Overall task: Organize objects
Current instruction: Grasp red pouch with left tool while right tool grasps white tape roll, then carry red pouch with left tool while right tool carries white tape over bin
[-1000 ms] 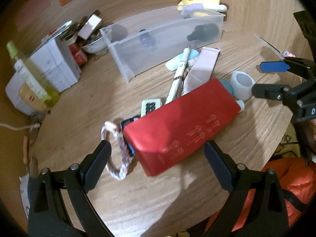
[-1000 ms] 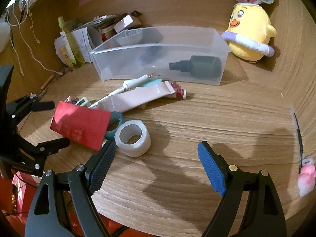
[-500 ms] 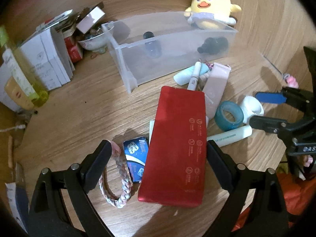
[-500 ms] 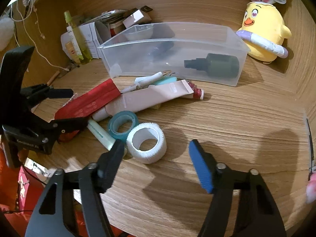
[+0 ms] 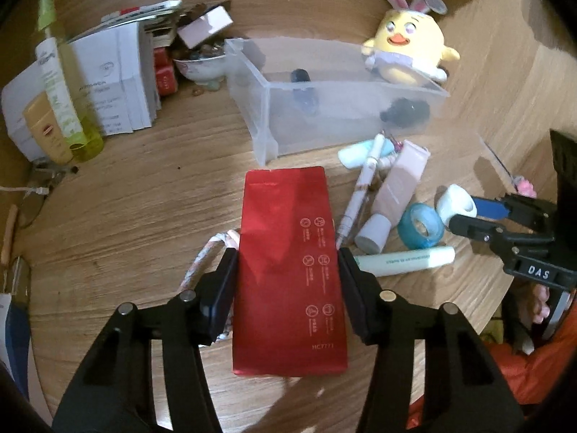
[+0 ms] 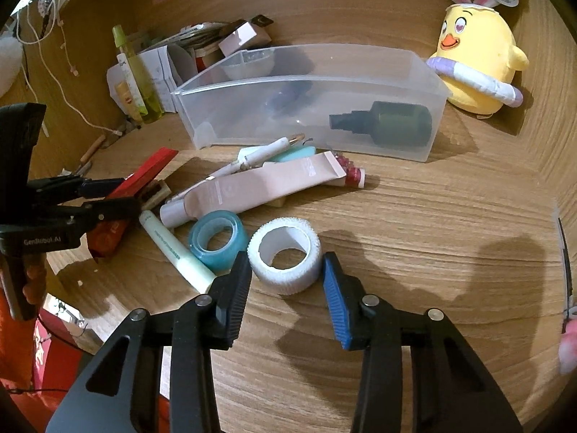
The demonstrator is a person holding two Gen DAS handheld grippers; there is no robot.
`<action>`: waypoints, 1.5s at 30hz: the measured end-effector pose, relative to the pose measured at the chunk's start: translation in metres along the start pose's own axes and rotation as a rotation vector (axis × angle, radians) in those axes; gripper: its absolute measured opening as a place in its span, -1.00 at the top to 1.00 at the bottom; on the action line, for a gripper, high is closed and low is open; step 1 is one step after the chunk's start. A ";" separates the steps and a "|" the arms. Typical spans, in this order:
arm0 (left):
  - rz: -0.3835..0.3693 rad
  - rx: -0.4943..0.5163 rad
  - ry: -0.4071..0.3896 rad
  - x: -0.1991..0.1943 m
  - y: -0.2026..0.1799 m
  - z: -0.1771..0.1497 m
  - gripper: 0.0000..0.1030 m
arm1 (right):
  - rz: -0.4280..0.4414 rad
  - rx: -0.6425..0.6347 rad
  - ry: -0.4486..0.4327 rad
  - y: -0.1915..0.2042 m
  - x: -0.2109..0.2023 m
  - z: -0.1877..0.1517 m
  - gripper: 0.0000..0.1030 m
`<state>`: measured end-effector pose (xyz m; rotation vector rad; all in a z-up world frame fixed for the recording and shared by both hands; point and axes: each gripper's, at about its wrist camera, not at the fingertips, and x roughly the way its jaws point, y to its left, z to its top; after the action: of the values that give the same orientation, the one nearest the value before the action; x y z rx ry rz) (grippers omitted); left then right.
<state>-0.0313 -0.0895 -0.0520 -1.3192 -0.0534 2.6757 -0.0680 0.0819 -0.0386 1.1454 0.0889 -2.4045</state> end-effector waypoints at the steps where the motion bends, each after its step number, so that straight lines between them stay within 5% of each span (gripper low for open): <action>1: 0.003 -0.009 -0.007 -0.002 0.001 0.001 -0.04 | -0.001 0.001 -0.005 0.000 -0.001 0.001 0.29; 22: -0.029 -0.107 -0.219 -0.050 -0.004 0.043 -0.04 | 0.012 -0.022 -0.185 -0.004 -0.034 0.052 0.29; 33: -0.009 -0.139 -0.260 -0.048 -0.009 0.080 -0.04 | 0.068 -0.035 -0.220 -0.021 -0.030 0.093 0.29; 45: -0.011 -0.140 -0.262 -0.028 -0.009 0.128 -0.04 | 0.028 -0.096 -0.280 -0.028 -0.025 0.145 0.29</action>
<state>-0.1148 -0.0804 0.0488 -0.9880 -0.2822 2.8628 -0.1710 0.0798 0.0705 0.7540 0.0947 -2.4808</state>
